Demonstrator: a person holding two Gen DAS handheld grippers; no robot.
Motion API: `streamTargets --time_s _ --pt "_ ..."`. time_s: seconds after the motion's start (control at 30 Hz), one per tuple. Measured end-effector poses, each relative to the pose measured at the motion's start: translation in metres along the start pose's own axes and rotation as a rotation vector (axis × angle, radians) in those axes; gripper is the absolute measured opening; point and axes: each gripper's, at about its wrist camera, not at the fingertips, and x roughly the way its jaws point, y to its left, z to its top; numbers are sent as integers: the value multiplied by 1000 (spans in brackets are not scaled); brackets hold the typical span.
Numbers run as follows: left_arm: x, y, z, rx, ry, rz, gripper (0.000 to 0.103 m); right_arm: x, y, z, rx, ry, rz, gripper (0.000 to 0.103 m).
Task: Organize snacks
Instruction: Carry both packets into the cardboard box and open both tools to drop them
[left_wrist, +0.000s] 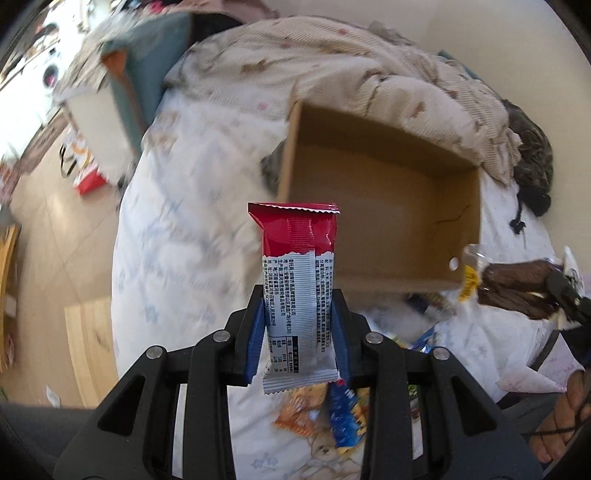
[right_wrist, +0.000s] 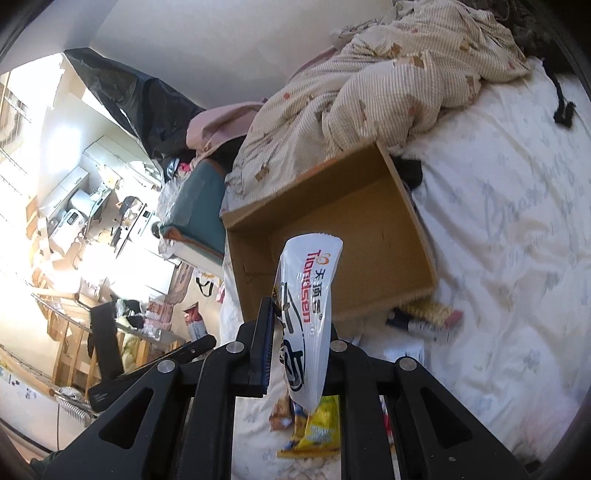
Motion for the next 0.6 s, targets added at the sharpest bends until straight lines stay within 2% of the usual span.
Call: streamTargets --time_s 0.17,0.33,0.6 --pt "5 -18 30 37 -16 -11 29 15 -5 21 -4 -14 -10 14" --pt "22 -32 52 68 -20 -12 29 43 -16 36 5 7 -40 14" --pt "67 -42 63 97 -2 0 29 87 -40 39 48 66 -63 14"
